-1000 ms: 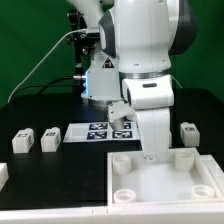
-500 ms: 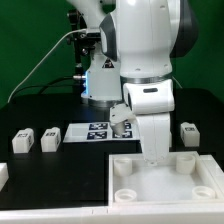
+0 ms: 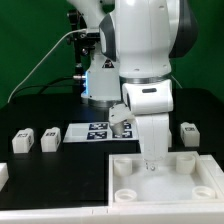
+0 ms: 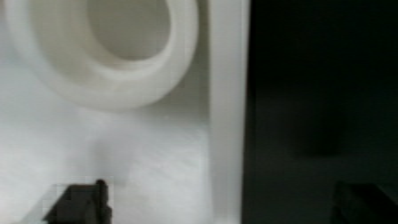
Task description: Assemble one leg
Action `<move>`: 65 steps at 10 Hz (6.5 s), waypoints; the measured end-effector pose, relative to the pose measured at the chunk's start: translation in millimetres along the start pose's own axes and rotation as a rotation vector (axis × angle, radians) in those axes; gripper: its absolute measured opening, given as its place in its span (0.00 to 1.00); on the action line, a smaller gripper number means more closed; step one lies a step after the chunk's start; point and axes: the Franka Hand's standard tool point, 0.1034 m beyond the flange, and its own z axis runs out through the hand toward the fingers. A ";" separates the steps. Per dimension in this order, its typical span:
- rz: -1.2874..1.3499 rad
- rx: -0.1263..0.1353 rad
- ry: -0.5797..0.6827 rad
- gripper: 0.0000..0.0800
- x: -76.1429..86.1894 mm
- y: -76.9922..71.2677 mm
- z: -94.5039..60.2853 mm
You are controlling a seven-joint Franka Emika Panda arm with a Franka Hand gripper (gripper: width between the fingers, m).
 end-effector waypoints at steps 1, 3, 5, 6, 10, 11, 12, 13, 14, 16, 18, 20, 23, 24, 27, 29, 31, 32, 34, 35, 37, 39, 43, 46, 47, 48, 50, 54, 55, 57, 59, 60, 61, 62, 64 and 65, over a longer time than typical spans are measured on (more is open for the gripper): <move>0.000 0.000 0.000 0.80 -0.2 0.0 0.0; 0.001 0.000 0.000 0.81 -0.6 0.0 0.0; 0.002 0.000 0.000 0.81 -1.0 0.1 0.1; 0.002 0.000 0.000 0.81 -1.2 0.1 0.0; 0.260 -0.004 -0.007 0.81 21.8 -10.9 -21.8; 0.413 0.002 -0.005 0.81 35.1 -17.8 -21.5; 0.529 -0.001 -0.004 0.81 47.6 -20.3 -24.4; 0.703 -0.007 0.002 0.81 61.8 -22.3 -28.5; 0.836 -0.012 0.007 0.81 75.0 -23.5 -32.3; 1.066 -0.004 0.023 0.81 81.8 -22.9 -34.4; 1.349 0.019 0.031 0.81 88.4 -26.4 -33.4; 1.615 0.076 -0.010 0.81 104.5 -36.1 -35.2; 1.616 0.098 -0.045 0.81 103.3 -41.4 -33.8; 1.597 0.154 -0.124 0.81 99.4 -48.0 -33.2; 1.570 0.361 -0.378 0.81 99.9 -58.2 -31.3; 1.533 0.509 -0.584 0.81 105.8 -69.6 -34.5; 1.486 0.618 -0.717 0.81 108.4 -70.1 -32.8; 1.468 0.666 -0.773 0.81 106.3 -71.6 -30.7; 1.476 0.649 -0.747 0.81 108.3 -66.5 -28.0; 1.477 0.647 -0.745 0.81 109.0 -66.8 -25.9; 1.467 0.638 -0.745 0.81 113.6 -72.2 -20.7; 1.466 0.650 -0.772 0.81 114.2 -83.3 -8.7; 1.465 0.666 -0.810 0.81 109.1 -104.3 6.3; 1.459 0.662 -0.823 0.81 112.9 -110.2 8.2; 1.456 0.662 -0.824 0.81 114.0 -111.6 8.6; 1.453 0.661 -0.825 0.81 114.8 -112.0 8.7; 1.454 0.662 -0.825 0.66 114.3 -111.9 8.8; 1.454 0.662 -0.825 0.36 114.3 -111.9 8.8; 1.454 0.662 -0.825 0.36 114.3 -111.9 8.8; 1.454 0.662 -0.825 0.36 114.3 -111.9 8.8; 1.454 0.662 -0.825 0.36 114.2 -111.8 8.8; 1.447 0.666 -0.820 0.36 112.5 -109.1 6.7; 1.438 0.668 -0.794 0.36 106.6 -93.6 -5.3; 1.429 0.649 -0.757 0.36 100.2 -73.3 -22.8; 1.404 0.659 -0.722 0.36 91.5 -46.3 -52.9; 1.403 0.579 -0.626 0.36 87.2 -23.4 -64.9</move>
Offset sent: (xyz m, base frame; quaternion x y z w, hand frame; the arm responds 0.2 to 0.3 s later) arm 0.0000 0.0000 0.0000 0.0000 0.0000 0.0000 1.0000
